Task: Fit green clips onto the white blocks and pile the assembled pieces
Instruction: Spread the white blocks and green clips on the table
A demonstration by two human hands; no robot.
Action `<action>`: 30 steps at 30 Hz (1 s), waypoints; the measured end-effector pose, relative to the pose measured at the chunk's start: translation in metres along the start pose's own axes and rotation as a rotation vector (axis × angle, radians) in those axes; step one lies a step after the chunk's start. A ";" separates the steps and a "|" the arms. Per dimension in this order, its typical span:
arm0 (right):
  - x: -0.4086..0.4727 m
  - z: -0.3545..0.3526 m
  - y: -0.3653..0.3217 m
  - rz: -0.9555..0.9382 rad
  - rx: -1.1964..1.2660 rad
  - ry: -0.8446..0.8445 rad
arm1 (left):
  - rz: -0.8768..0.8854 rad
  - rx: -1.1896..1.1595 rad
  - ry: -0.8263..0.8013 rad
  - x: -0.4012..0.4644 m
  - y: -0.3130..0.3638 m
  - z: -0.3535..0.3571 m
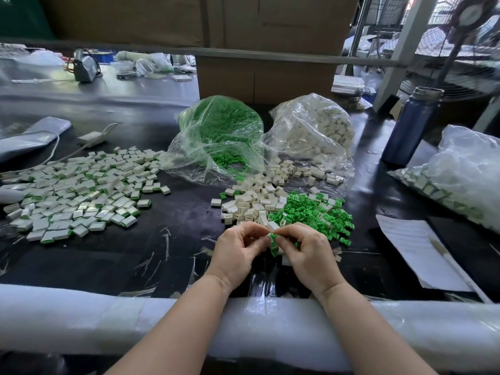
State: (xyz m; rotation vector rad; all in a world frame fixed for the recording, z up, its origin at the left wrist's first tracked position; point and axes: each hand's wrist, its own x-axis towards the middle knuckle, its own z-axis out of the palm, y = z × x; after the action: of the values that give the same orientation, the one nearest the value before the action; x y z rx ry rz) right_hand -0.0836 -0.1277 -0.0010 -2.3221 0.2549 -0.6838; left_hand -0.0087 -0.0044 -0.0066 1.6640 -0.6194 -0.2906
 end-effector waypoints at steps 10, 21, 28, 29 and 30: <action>0.000 -0.001 -0.003 0.116 0.253 -0.041 | -0.045 -0.110 -0.023 0.000 -0.001 0.000; 0.000 -0.002 -0.003 0.161 0.373 -0.045 | -0.060 -0.144 -0.010 0.000 0.002 0.000; 0.000 -0.001 -0.002 0.162 0.371 -0.033 | -0.031 -0.062 -0.014 -0.001 0.003 0.001; 0.000 -0.001 -0.002 0.167 0.374 -0.031 | -0.028 -0.057 -0.016 -0.001 0.003 0.001; 0.000 -0.001 -0.003 0.180 0.385 -0.030 | -0.026 -0.054 -0.019 -0.001 0.003 0.002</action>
State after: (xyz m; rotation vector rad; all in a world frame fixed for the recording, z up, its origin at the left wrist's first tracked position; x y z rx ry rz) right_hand -0.0844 -0.1262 0.0014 -1.9148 0.2869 -0.5536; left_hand -0.0115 -0.0052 -0.0037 1.6196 -0.5997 -0.3391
